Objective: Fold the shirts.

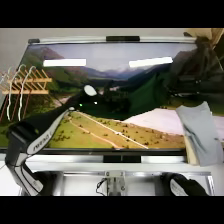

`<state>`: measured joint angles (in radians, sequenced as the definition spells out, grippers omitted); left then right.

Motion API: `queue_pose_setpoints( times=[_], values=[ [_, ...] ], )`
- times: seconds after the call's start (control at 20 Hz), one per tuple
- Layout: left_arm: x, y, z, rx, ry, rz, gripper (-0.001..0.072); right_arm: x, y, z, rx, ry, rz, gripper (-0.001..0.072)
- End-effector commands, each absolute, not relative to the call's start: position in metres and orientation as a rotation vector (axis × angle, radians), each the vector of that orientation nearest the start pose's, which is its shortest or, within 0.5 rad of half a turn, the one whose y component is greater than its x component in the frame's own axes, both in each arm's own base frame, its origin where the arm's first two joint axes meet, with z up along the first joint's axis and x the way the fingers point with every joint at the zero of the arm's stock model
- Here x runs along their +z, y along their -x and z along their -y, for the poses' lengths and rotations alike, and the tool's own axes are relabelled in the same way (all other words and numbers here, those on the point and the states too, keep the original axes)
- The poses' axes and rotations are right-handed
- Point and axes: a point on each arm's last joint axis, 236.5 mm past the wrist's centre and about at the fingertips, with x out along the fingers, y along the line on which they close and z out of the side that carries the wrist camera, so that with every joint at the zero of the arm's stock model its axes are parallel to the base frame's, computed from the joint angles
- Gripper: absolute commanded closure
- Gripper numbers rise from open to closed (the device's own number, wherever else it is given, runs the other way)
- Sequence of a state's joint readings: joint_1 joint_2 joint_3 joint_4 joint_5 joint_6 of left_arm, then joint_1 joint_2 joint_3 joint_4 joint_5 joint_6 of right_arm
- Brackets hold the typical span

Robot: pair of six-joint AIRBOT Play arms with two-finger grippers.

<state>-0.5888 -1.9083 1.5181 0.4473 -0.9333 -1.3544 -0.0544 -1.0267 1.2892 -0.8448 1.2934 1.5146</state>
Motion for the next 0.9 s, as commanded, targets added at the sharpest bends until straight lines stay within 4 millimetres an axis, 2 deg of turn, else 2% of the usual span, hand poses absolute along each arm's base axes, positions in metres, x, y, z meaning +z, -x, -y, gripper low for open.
queue_pose_setpoints(
  times=[0.0, 0.1, 0.15, 0.25, 0.35, 0.45, 0.55, 0.7, 0.8, 0.85],
  values=[
    [-0.041, -0.351, 0.488, -0.917, 0.726, -1.351, 0.0674, 0.222, -0.331, -0.134, 0.505, -0.529, -0.899, 0.0654],
    [-0.028, -0.365, 0.471, -0.943, 0.721, -1.329, 0.0676, 0.214, -0.334, -0.130, 0.482, -0.514, -0.916, 0.0654],
    [-0.018, -0.377, 0.453, -0.959, 0.708, -1.310, 0.0677, 0.207, -0.338, -0.130, 0.473, -0.501, -0.931, 0.0654],
    [0.005, -0.403, 0.403, -0.948, 0.651, -1.267, 0.0677, 0.190, -0.350, -0.142, 0.481, -0.474, -0.963, 0.0654],
    [0.035, -0.429, 0.336, -0.888, 0.569, -1.205, 0.0677, 0.173, -0.369, -0.166, 0.508, -0.462, -0.964, 0.0655],
    [0.072, -0.449, 0.261, -0.793, 0.509, -1.132, 0.0677, 0.150, -0.389, -0.197, 0.534, -0.460, -0.973, 0.0654],
    [0.118, -0.461, 0.184, -0.684, 0.513, -1.027, 0.0676, 0.112, -0.401, -0.235, 0.559, -0.448, -1.024, 0.0654],
    [0.179, -0.453, 0.105, -0.580, 0.525, -0.889, 0.0675, 0.048, -0.407, -0.288, 0.583, -0.439, -1.107, 0.0654],
    [0.208, -0.438, 0.077, -0.540, 0.510, -0.824, 0.0675, 0.012, -0.409, -0.321, 0.588, -0.479, -1.140, 0.0654],
    [0.220, -0.432, 0.070, -0.530, 0.492, -0.795, 0.0675, -0.002, -0.410, -0.335, 0.586, -0.504, -1.149, 0.0654]
  ],
)
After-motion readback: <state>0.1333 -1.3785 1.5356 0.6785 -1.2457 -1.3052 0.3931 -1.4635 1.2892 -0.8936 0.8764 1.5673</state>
